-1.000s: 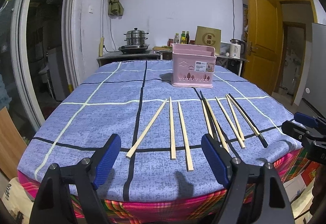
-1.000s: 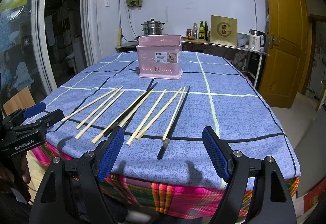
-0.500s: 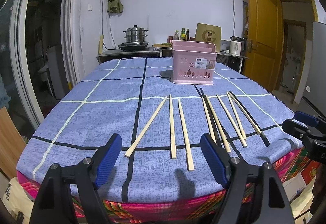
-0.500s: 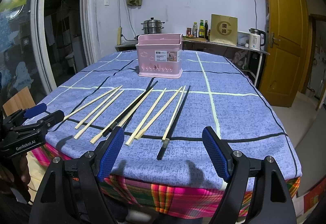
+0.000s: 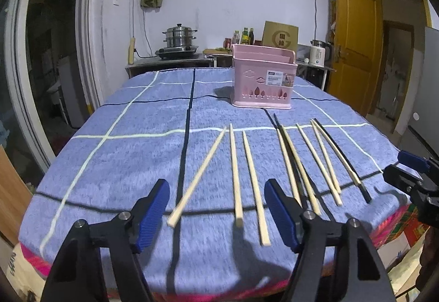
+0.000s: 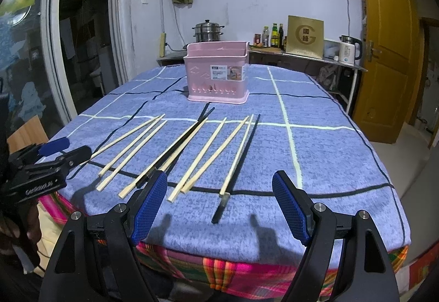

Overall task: Organize utensils
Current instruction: 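Lower the left tool and close it on a light wooden chopstick while the right tool grasps another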

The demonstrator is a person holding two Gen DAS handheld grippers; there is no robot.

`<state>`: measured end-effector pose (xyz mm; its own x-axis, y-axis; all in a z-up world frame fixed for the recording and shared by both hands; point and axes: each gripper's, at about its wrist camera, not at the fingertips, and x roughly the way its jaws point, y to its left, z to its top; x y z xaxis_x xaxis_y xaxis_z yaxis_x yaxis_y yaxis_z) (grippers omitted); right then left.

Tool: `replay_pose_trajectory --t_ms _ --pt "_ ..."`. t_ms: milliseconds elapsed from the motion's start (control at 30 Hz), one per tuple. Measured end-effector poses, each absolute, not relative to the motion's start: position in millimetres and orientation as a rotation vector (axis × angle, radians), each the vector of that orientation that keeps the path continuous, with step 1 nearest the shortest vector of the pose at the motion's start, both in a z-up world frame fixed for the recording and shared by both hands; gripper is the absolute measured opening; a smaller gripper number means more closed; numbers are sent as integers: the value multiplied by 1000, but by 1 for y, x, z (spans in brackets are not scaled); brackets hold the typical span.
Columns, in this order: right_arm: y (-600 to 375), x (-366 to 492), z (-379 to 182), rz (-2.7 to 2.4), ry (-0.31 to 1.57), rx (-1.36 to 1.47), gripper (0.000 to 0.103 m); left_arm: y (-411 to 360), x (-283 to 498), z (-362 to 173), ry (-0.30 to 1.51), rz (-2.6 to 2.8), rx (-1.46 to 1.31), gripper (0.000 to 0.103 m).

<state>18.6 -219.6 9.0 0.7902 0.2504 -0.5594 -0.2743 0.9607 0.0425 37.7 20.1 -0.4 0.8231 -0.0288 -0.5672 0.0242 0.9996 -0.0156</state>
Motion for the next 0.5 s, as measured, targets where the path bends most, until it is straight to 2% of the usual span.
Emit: replay_pose_trajectory --t_ms 167,367,500 --pt "-216 45 12 307 632 -23 77 26 77 1 667 -25 40 64" --pt "-207 85 9 321 699 -12 60 32 129 -6 761 -57 83 56" --pt "-203 114 2 322 758 2 42 35 156 -13 806 -71 102 53"
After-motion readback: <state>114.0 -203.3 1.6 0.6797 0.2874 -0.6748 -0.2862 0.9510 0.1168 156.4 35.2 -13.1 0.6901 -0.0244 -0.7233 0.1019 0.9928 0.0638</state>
